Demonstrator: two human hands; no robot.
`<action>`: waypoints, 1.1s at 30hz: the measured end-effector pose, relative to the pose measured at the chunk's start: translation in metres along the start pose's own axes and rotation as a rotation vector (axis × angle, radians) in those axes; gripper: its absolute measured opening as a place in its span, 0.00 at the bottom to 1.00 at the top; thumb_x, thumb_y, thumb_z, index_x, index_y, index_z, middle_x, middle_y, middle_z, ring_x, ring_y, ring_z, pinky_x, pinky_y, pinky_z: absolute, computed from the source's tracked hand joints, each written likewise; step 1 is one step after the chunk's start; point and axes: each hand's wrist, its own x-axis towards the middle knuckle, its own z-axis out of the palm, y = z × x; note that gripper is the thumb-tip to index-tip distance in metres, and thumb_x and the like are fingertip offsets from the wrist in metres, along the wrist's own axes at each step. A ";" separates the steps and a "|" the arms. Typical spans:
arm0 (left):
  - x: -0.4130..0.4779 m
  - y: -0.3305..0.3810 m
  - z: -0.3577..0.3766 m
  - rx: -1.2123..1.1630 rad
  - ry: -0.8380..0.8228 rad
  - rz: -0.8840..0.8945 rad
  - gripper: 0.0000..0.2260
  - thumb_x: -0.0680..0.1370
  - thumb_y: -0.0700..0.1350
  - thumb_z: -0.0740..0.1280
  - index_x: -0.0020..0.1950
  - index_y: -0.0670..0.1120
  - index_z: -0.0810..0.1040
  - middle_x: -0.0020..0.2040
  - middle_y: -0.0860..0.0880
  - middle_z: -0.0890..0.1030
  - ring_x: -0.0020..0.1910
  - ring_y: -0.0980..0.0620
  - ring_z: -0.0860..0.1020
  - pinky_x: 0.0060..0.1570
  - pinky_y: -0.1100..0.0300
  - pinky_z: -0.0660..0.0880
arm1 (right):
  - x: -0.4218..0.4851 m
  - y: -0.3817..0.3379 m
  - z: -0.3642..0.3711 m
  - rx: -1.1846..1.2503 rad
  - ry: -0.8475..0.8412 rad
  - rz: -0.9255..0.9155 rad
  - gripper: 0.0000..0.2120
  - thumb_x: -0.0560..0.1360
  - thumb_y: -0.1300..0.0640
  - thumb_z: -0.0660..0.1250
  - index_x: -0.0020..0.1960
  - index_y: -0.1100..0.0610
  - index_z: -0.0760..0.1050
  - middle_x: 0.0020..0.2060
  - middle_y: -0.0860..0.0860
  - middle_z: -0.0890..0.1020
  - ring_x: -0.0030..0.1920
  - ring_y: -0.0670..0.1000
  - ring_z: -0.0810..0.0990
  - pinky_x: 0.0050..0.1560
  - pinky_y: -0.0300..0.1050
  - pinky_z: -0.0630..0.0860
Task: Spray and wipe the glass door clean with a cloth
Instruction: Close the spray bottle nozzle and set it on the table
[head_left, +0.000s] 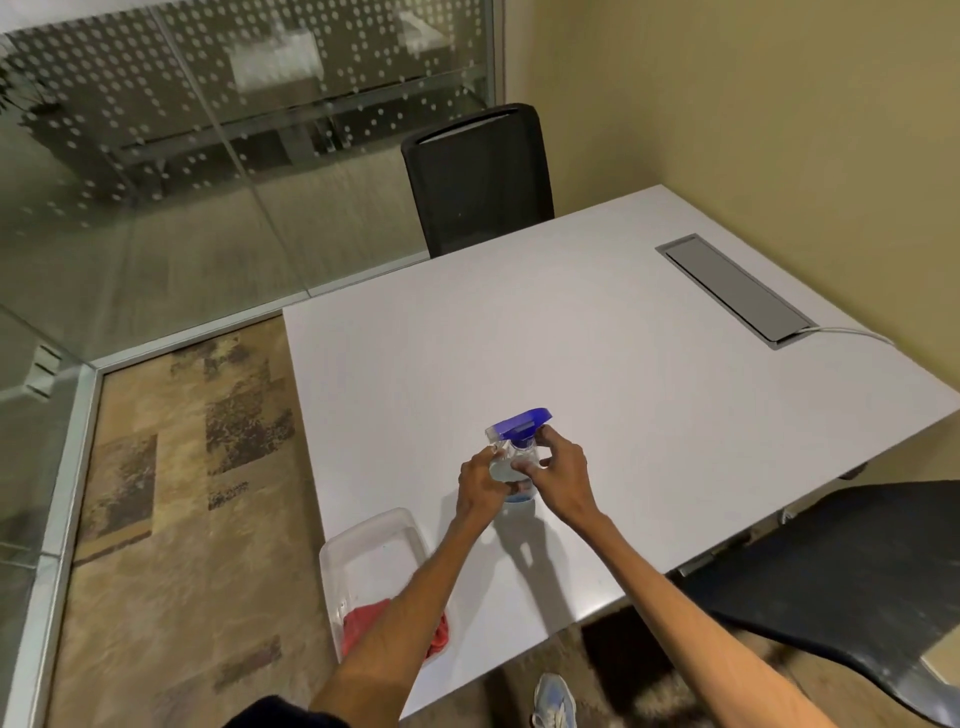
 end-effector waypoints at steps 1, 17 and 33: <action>0.001 -0.002 0.002 0.004 0.000 0.000 0.18 0.69 0.43 0.78 0.57 0.45 0.80 0.46 0.51 0.82 0.43 0.50 0.80 0.35 0.76 0.71 | -0.001 0.004 0.002 -0.001 -0.004 0.004 0.09 0.70 0.60 0.72 0.49 0.54 0.78 0.40 0.50 0.84 0.41 0.54 0.82 0.43 0.58 0.80; 0.010 -0.011 0.013 0.053 -0.068 -0.054 0.25 0.72 0.50 0.75 0.67 0.46 0.74 0.57 0.47 0.82 0.55 0.47 0.81 0.55 0.57 0.78 | -0.004 0.032 0.005 -0.060 -0.002 0.009 0.14 0.76 0.55 0.71 0.61 0.48 0.76 0.54 0.40 0.82 0.55 0.39 0.80 0.52 0.43 0.78; -0.024 -0.052 -0.031 0.003 0.082 -0.042 0.23 0.72 0.38 0.74 0.63 0.51 0.73 0.58 0.49 0.81 0.59 0.48 0.77 0.57 0.50 0.76 | -0.046 0.010 0.046 0.049 0.223 0.119 0.09 0.77 0.57 0.68 0.44 0.54 0.68 0.37 0.47 0.75 0.36 0.45 0.73 0.38 0.42 0.71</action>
